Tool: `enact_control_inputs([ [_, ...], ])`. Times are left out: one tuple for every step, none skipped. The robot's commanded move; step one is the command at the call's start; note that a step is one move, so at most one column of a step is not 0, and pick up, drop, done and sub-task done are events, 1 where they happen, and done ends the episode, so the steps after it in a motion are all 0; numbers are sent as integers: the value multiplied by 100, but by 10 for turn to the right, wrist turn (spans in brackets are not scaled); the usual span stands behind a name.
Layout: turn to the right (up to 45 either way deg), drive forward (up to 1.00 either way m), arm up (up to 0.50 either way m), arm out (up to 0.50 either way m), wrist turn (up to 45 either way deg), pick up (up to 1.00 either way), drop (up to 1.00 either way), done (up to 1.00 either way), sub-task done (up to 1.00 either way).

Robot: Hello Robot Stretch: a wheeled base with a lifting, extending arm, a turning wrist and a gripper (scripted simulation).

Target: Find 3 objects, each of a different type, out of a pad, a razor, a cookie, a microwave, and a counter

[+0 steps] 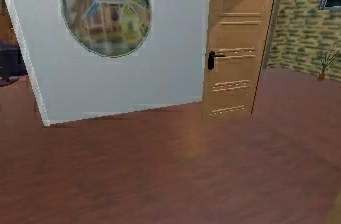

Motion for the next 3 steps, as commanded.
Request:
enact_control_inputs([
  [180, 0, 0, 0, 0, 0, 0, 0, 0],
  [0, 100, 0, 0, 0, 0, 0, 0, 0],
  [0, 80, 0, 0, 0, 0, 0, 0, 0],
])
